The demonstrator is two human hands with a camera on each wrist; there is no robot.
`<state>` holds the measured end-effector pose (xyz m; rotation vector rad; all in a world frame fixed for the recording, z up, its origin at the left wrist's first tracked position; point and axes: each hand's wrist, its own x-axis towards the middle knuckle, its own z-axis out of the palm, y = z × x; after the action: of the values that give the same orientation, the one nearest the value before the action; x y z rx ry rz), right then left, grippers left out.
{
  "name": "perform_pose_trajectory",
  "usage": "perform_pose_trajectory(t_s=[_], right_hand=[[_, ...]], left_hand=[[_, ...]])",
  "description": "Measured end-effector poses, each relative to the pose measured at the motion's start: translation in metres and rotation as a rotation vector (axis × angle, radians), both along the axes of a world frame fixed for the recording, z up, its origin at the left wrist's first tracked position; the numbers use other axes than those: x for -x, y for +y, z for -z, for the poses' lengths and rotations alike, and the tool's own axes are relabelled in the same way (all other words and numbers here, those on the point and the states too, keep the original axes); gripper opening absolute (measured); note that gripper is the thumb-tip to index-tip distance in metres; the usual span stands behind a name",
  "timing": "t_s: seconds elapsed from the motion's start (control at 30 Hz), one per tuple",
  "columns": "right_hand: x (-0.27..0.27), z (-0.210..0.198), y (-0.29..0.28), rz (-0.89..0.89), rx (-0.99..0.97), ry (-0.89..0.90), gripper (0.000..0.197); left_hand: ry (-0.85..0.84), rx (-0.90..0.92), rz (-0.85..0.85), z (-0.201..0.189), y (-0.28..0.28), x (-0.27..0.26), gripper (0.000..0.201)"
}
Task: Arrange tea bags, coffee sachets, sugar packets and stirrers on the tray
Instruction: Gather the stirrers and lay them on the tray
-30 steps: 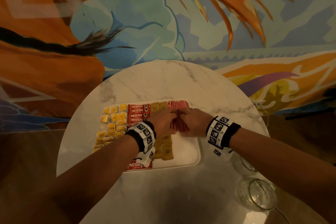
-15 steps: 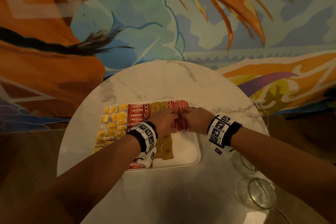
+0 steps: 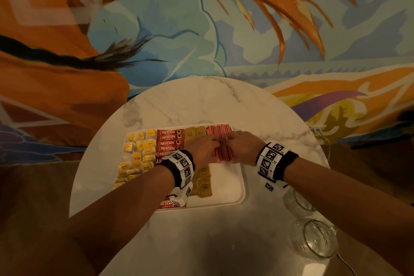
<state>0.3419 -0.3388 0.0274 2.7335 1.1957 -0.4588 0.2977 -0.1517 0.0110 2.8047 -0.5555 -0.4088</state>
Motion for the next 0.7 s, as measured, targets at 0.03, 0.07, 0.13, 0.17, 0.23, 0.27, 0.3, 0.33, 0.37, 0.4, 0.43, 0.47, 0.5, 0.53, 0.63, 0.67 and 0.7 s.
perform_pose_trajectory(t_s=[0.03,0.07,0.13,0.17,0.23,0.27,0.3,0.33,0.37,0.4,0.43,0.47,0.5,0.53,0.63,0.67,0.7], right_hand=[[-0.0002,-0.0006,0.0002,0.005,0.000,0.004,0.052],[-0.0006,-0.0008,-0.0003,0.009,0.002,0.009,0.055],[-0.0014,-0.0019,-0.0025,0.014,0.003,0.018,0.060],[-0.0019,-0.0021,-0.0036,0.015,0.000,0.019,0.061],[-0.0028,-0.0031,-0.0053,0.010,-0.001,0.028,0.057],[-0.0034,-0.0035,-0.0058,0.009,-0.001,0.037,0.054],[-0.0036,-0.0046,-0.0059,0.010,-0.001,0.046,0.050],[-0.0040,-0.0058,-0.0057,0.010,-0.001,0.054,0.048],[-0.0039,-0.0073,-0.0054,0.009,-0.003,0.060,0.046],[-0.0038,-0.0080,-0.0051,0.007,-0.009,0.065,0.045],[-0.0034,-0.0085,-0.0049,0.011,-0.015,0.071,0.046],[-0.0029,-0.0084,-0.0049,0.018,-0.024,0.075,0.047],[-0.0025,-0.0085,-0.0049,0.027,-0.027,0.077,0.048],[-0.0025,-0.0082,-0.0051,0.033,-0.027,0.077,0.048],[-0.0022,-0.0078,-0.0061,0.043,-0.009,0.087,0.045],[-0.0020,-0.0077,-0.0065,0.040,-0.007,0.085,0.045],[-0.0016,-0.0074,-0.0067,0.039,-0.007,0.076,0.047]], left_hand=[[0.003,0.006,0.001,-0.0002,0.0001,-0.0004,0.053],[0.002,0.005,-0.002,0.0004,0.0009,-0.0006,0.055],[-0.009,-0.014,-0.019,0.0006,0.0034,-0.0013,0.064],[-0.008,-0.022,-0.027,0.0006,0.0051,-0.0017,0.068],[0.009,-0.033,-0.031,0.0005,0.0072,-0.0028,0.072],[0.016,-0.040,-0.026,0.0006,0.0075,-0.0036,0.072],[0.021,-0.043,-0.021,0.0004,0.0074,-0.0042,0.072],[0.022,-0.045,-0.020,0.0003,0.0074,-0.0048,0.074],[0.024,-0.047,-0.023,0.0006,0.0076,-0.0051,0.076],[0.027,-0.050,-0.026,0.0011,0.0080,-0.0052,0.079],[0.028,-0.054,-0.026,0.0012,0.0081,-0.0051,0.079],[0.026,-0.059,-0.021,0.0015,0.0083,-0.0051,0.076],[0.019,-0.060,-0.015,0.0014,0.0083,-0.0052,0.072],[0.013,-0.061,-0.014,0.0010,0.0081,-0.0053,0.069],[0.002,-0.063,-0.016,-0.0010,0.0070,-0.0057,0.067],[-0.001,-0.065,-0.013,-0.0012,0.0067,-0.0054,0.067],[-0.006,-0.065,-0.012,-0.0010,0.0064,-0.0044,0.068]])
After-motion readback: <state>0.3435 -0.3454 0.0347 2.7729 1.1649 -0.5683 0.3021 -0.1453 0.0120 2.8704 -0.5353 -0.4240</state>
